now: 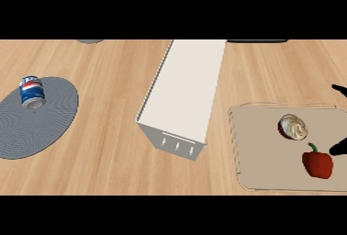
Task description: Pick the cupcake from the tray and place it in the tiered shelf
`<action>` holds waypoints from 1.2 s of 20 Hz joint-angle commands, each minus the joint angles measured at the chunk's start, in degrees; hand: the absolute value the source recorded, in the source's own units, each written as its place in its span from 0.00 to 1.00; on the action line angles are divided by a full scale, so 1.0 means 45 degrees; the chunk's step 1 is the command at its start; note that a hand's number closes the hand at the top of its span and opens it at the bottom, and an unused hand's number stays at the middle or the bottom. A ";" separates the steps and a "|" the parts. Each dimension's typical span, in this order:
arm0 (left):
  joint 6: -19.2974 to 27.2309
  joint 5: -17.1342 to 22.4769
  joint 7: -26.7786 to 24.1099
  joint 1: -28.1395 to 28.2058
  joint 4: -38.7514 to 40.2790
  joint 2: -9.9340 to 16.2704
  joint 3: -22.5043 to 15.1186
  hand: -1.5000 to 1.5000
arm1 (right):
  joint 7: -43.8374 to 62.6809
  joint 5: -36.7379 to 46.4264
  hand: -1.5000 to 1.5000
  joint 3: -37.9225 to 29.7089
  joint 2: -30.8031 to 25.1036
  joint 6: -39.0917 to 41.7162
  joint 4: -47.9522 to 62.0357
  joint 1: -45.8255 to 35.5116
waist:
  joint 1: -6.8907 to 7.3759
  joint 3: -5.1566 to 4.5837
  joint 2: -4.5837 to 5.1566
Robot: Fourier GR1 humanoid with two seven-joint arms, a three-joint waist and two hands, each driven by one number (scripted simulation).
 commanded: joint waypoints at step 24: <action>0.0615 0.0107 -0.1470 -0.2753 -0.1655 -0.2100 0.0335 0.50 | 0.5537 0.2469 0.00 0.2771 0.2672 0.0105 0.0216 -0.1938 | -0.0952 -0.0138 -0.0031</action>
